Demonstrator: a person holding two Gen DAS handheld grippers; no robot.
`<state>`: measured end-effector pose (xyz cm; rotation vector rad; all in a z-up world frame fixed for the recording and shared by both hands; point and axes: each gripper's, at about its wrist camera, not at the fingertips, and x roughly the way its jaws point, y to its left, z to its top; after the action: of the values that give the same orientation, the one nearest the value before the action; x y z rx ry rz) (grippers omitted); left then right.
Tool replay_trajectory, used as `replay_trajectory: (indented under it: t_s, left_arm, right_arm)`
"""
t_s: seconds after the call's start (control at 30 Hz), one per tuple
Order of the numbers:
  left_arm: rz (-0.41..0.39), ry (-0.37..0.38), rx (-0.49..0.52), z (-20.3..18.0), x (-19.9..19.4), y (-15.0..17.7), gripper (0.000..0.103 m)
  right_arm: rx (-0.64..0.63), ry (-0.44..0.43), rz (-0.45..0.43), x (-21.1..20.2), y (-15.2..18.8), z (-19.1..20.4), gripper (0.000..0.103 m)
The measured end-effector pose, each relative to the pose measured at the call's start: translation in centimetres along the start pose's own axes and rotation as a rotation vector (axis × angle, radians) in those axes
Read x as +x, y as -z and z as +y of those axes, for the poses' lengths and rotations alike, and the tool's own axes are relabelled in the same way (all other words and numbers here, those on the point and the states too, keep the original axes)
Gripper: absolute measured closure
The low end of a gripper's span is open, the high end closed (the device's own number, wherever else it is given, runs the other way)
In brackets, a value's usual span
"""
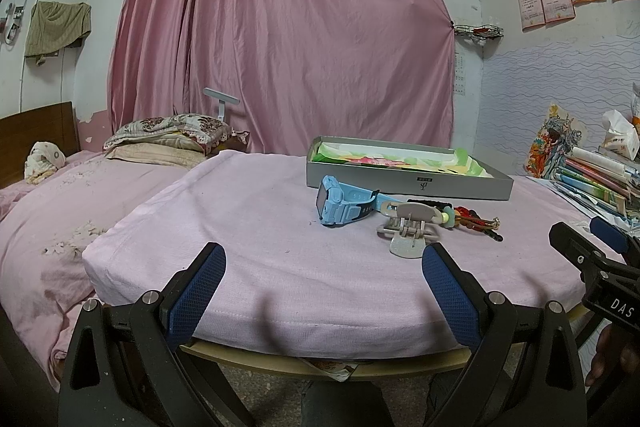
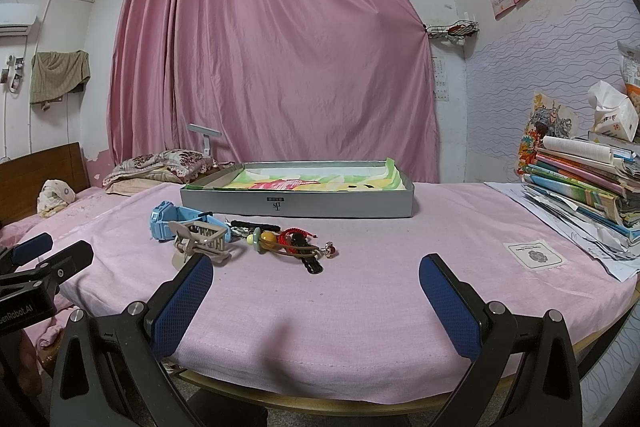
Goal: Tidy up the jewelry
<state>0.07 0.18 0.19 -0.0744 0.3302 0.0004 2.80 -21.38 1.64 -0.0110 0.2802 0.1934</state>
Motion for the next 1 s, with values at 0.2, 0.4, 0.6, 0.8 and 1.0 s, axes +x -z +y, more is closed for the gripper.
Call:
replay_trajectory:
  t_s: [0.2,0.4,0.6,0.8,1.0]
  left_arm:
    - [-0.001,0.0,0.001,-0.13,-0.23,-0.01,0.007]
    - [-0.001,0.001,0.001,-0.13,-0.22,0.0,0.007]
    - [-0.001,0.0,0.001,-0.15,-0.22,0.0,0.007]
    - [-0.001,0.0,0.002,-0.15,-0.22,0.0,0.007]
    - [-0.001,0.0,0.002,-0.16,-0.22,0.0,0.007]
  right_arm:
    - [0.0,0.0,0.0,0.02,0.01,0.03,0.0]
    - [0.0,0.0,-0.001,0.01,0.0,0.07,0.0]
    - [0.0,0.0,-0.001,-0.01,0.01,0.09,0.0]
    - [0.0,0.0,-0.001,-0.05,0.02,0.11,0.0]
    - [0.001,0.0,-0.001,-0.06,0.0,0.08,0.0]
